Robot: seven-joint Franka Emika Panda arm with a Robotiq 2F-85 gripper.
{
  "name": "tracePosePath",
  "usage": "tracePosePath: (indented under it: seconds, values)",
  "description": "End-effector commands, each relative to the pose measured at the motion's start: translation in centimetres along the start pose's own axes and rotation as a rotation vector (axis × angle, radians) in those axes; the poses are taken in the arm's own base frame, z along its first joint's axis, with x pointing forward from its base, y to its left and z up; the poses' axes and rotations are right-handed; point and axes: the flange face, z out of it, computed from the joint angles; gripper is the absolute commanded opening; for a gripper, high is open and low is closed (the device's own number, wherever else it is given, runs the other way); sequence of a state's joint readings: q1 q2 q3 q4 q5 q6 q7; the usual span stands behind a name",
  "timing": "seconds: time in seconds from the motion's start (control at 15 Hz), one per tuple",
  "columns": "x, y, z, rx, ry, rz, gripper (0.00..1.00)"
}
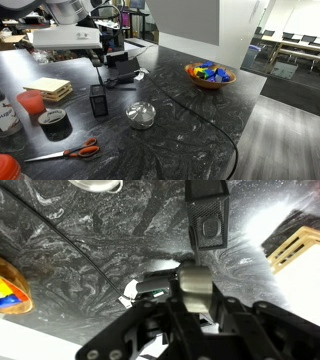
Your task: Put the measuring spoon on the counter
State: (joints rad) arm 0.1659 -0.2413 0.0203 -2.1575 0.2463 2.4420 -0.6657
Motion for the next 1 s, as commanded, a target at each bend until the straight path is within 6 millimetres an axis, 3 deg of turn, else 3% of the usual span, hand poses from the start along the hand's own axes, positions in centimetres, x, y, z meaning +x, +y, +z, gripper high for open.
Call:
tracePosePath:
  seconds: [0.0,0.27,0.53,0.73,0.93]
  values:
    - [-3.4,0.0,-1.9,-0.003,0.027,0.096,0.07]
    - [-9.7,-0.3,-2.3,0.033,-0.075,0.265,0.07]
    - [-14.8,-1.9,-0.6,0.169,-0.230,0.375,0.07]
    - [-16.3,-3.1,1.3,0.263,-0.311,0.380,0.07]
    - [-16.3,-4.0,3.8,0.347,-0.372,0.331,0.07]
